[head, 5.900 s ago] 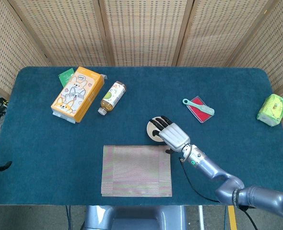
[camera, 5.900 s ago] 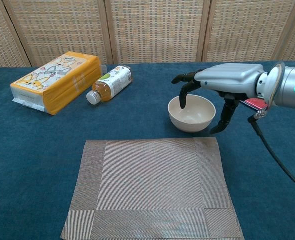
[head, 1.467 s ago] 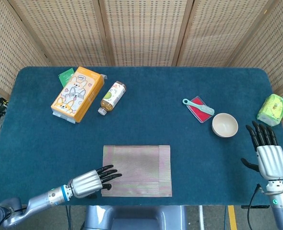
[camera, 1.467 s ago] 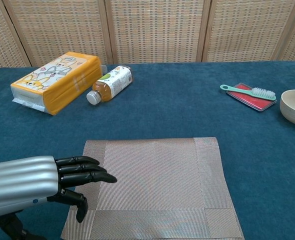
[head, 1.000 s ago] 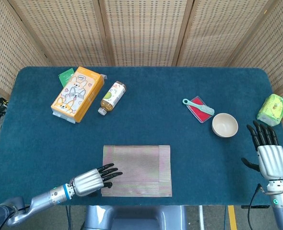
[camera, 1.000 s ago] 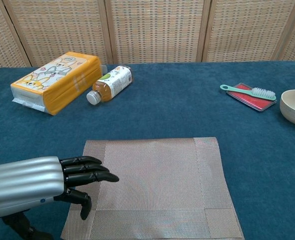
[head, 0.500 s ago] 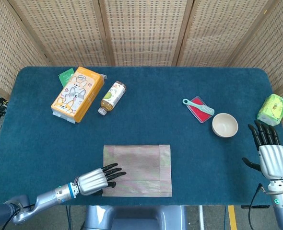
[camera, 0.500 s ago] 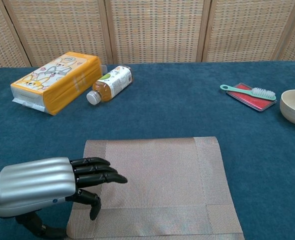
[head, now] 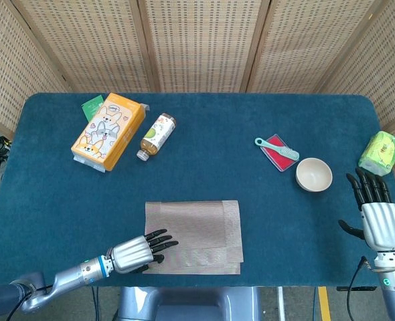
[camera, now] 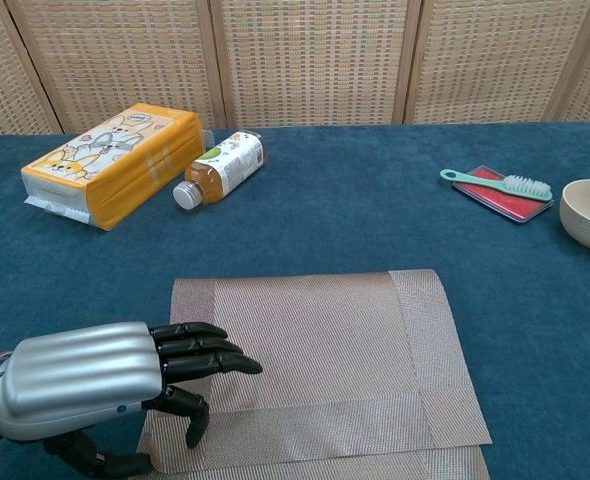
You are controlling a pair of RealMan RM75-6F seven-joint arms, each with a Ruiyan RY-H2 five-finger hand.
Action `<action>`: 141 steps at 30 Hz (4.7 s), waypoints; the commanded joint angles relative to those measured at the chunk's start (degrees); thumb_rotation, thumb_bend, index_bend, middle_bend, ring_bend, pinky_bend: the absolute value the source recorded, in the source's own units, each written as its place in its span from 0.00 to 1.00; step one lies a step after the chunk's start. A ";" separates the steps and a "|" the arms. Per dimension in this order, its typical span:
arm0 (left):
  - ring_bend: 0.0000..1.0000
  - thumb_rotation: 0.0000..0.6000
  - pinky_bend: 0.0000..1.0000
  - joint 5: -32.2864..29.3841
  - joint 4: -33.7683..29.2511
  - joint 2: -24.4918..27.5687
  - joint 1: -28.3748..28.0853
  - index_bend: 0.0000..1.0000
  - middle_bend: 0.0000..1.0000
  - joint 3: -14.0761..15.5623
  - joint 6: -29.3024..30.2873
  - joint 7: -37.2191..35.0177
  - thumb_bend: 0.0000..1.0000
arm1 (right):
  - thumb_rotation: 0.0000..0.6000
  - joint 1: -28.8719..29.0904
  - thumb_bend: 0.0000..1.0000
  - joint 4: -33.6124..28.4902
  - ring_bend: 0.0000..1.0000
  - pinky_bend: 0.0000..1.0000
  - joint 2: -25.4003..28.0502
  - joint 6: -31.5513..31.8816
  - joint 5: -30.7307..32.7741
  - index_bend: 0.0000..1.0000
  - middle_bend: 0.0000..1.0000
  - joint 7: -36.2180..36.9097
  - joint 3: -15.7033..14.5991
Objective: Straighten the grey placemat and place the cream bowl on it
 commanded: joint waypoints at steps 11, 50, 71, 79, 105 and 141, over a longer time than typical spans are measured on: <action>0.00 1.00 0.00 -0.94 0.75 -1.07 -0.38 0.43 0.00 0.30 -0.56 -0.27 0.46 | 1.00 -0.20 0.00 -0.21 0.00 0.00 0.28 0.30 -0.33 0.04 0.00 0.40 0.13; 0.00 1.00 0.00 -49.73 -2.91 2.86 -14.69 0.80 0.00 -36.18 -22.76 6.67 0.64 | 1.00 -0.06 0.00 0.49 0.00 0.00 -0.35 -0.11 -0.40 0.06 0.00 -0.10 0.45; 0.00 1.00 0.00 -72.15 -6.28 7.66 -13.13 0.00 0.00 -35.95 -19.57 29.22 0.00 | 1.00 -0.01 0.00 0.64 0.00 0.00 -0.56 -0.42 -0.35 0.06 0.00 -0.54 0.35; 0.00 1.00 0.00 -59.76 -19.47 18.26 -2.21 0.00 0.00 -34.34 -8.05 17.51 0.00 | 1.00 0.74 0.00 1.29 0.00 0.00 -0.57 -1.68 -3.66 0.06 0.00 -0.73 -1.81; 0.00 1.00 0.00 -45.34 -40.04 32.10 23.21 0.00 0.00 -20.75 16.58 19.59 0.00 | 1.00 19.96 0.00 -0.93 0.00 0.00 -6.94 -23.67 -23.71 0.14 0.00 -6.42 -9.14; 0.00 1.00 0.00 -45.58 -39.12 33.08 24.61 0.00 0.00 -23.42 12.71 17.91 0.00 | 1.00 26.88 0.00 4.82 0.00 0.00 -20.14 -32.74 -15.77 0.08 0.00 -14.01 -9.06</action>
